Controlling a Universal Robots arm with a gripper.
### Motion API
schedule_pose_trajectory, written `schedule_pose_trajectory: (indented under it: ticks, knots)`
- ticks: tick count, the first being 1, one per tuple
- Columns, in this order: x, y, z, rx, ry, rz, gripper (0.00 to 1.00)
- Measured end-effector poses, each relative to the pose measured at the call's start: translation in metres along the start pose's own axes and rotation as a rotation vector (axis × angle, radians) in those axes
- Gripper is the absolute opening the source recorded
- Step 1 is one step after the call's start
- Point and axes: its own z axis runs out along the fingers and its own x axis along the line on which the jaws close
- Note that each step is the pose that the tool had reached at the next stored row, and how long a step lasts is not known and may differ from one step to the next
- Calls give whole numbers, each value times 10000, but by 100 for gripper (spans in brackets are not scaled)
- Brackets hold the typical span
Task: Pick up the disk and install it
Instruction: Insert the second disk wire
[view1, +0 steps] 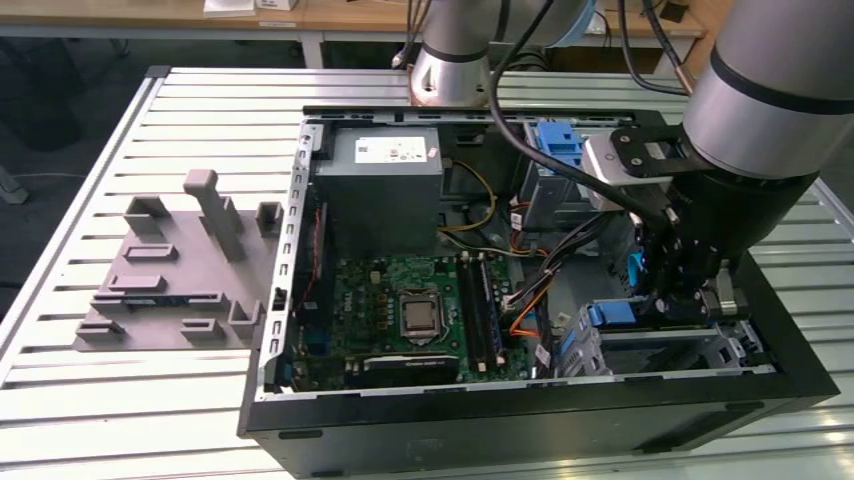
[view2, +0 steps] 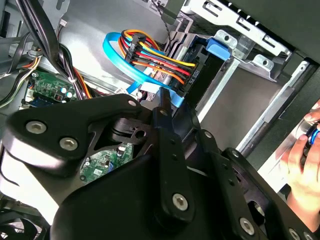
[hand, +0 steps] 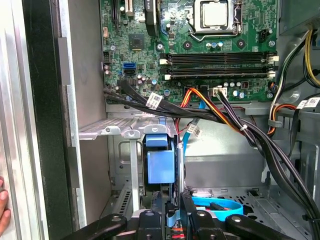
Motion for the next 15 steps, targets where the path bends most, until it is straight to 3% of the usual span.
schedule_pose_trajectory:
  ticks: [15]
  knots:
    - [1, -8, -69, 0, 0, 0, 29]
